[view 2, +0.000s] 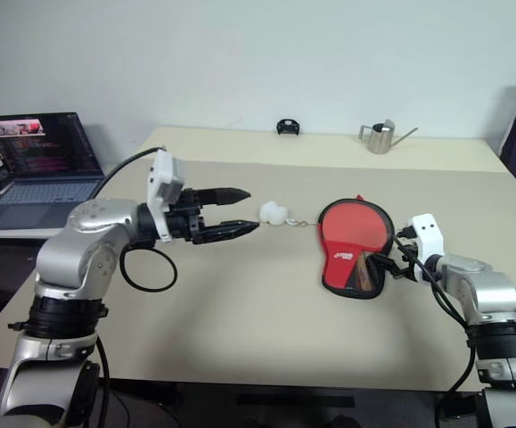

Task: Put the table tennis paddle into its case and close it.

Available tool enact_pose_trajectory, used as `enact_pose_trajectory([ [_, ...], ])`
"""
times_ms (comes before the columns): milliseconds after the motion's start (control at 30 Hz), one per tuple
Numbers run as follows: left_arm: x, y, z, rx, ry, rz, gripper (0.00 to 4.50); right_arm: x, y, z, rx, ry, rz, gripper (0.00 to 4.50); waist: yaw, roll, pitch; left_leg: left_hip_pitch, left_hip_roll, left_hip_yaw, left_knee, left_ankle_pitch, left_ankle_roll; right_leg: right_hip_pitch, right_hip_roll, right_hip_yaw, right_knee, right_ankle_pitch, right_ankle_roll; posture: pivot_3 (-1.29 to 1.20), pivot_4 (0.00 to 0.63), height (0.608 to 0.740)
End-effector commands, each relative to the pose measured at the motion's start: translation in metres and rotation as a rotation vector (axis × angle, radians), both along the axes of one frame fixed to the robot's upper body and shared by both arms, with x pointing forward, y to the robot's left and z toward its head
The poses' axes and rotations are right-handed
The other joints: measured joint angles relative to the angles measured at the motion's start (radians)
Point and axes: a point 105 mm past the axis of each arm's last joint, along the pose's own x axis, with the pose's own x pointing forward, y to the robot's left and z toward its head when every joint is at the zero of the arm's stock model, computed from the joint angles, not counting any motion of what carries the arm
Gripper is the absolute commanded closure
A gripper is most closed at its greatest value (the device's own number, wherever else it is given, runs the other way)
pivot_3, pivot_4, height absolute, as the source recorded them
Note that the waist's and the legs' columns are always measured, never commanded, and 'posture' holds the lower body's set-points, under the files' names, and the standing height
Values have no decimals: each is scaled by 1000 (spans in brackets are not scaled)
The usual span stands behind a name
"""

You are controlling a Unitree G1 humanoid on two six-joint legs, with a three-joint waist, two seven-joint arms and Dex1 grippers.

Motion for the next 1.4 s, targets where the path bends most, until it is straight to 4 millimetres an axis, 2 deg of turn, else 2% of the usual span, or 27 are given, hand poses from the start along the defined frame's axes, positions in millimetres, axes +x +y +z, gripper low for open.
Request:
enact_pose_trajectory([
  [33, -5, 0, 12, 0, -56, -7, 934, 8, -2, 8, -18, -35, -7, 7, -1, 0, 0, 0, 0, 0, 0, 0, 0, 0, 0, 0, 0, 0, 0, 0, 150, 740],
  [333, -3, 0, 12, 9, -61, -10, 934, 2, 24, -12, 39, 87, 133, 7, -17, 0, 0, 0, 0, 0, 0, 0, 0, 0, 0, 0, 0, 0, 0, 0, 150, 740],
  [467, -3, 0, 12, 11, -61, -11, 934, 4, 29, -17, 28, 115, 159, 7, -25, 1, 0, 1, 0, 0, 0, 0, 0, 0, 0, 0, 0, 0, 0, 0, 150, 740],
  [1000, -3, 4, 9, 16, -58, 0, 934, 14, 31, -35, -1, 181, 96, 7, -29, -2, -2, 9, 6, 1, 0, 0, 0, 5, 7, 3, 2, 4, -5, 0, 150, 740],
  [1133, -3, 4, 9, 16, -58, -1, 934, 14, 40, -35, 67, 216, 84, 7, -29, -2, -2, 15, 10, 1, -1, 0, 0, 10, 11, 3, 1, 7, -8, 0, 150, 740],
  [1333, -2, 4, 8, 18, -57, -3, 934, 15, 48, -40, 74, 237, 84, 7, -32, -2, -3, 19, 13, 2, -1, 0, 0, 13, 14, 3, 1, 8, -10, 0, 150, 740],
  [1400, -1, 4, 8, 19, -56, -2, 934, 16, 50, -40, 74, 237, 89, 389, -33, -2, -3, 19, 14, 2, -1, 0, 0, 12, 14, 3, 1, 8, -10, 0, 150, 740],
])
